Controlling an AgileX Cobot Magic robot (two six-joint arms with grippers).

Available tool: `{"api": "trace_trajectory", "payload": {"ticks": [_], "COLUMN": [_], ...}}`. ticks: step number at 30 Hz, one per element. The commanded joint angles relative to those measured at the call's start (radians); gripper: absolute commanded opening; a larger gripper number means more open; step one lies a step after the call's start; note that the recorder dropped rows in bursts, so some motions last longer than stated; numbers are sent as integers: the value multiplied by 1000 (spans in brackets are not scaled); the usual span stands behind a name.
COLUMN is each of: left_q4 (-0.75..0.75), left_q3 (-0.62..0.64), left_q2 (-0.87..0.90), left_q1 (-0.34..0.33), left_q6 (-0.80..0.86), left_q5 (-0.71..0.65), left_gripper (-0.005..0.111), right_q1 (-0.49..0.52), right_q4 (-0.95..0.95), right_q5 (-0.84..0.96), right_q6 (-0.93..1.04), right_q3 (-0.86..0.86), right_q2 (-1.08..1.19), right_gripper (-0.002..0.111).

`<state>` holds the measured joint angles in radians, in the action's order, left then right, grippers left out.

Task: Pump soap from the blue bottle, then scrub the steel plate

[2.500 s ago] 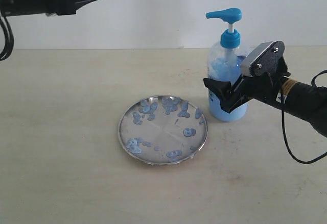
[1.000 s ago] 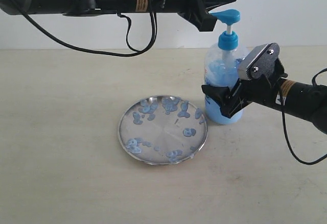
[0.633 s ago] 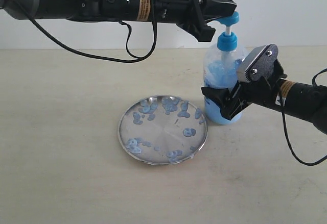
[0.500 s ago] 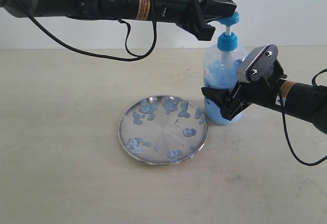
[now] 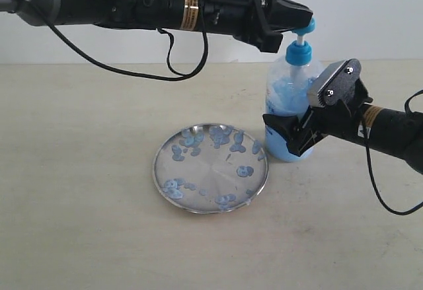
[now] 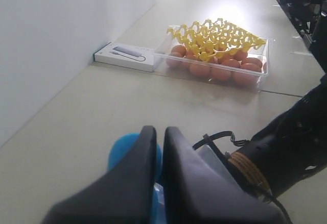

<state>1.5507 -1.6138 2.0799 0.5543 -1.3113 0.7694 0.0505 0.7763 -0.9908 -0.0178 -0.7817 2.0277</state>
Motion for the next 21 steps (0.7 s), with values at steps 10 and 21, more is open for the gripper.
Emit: {"api": "trace_trajectory", "payload": {"ticks": [10, 21], "left_q4": [-134, -5], "left_q3": [-27, 91], "left_q2": [-15, -218], "left_q1": [3, -6], "left_q6": [144, -5], "left_q5": [8, -45], "left_gripper": [4, 4], "right_q1": [-2, -2], "right_q4": [35, -100], "right_q5": [29, 20], "right_q6": [29, 24], "right_q3": [12, 12], "right_q2": [18, 18], "right_gripper": [0, 29]}}
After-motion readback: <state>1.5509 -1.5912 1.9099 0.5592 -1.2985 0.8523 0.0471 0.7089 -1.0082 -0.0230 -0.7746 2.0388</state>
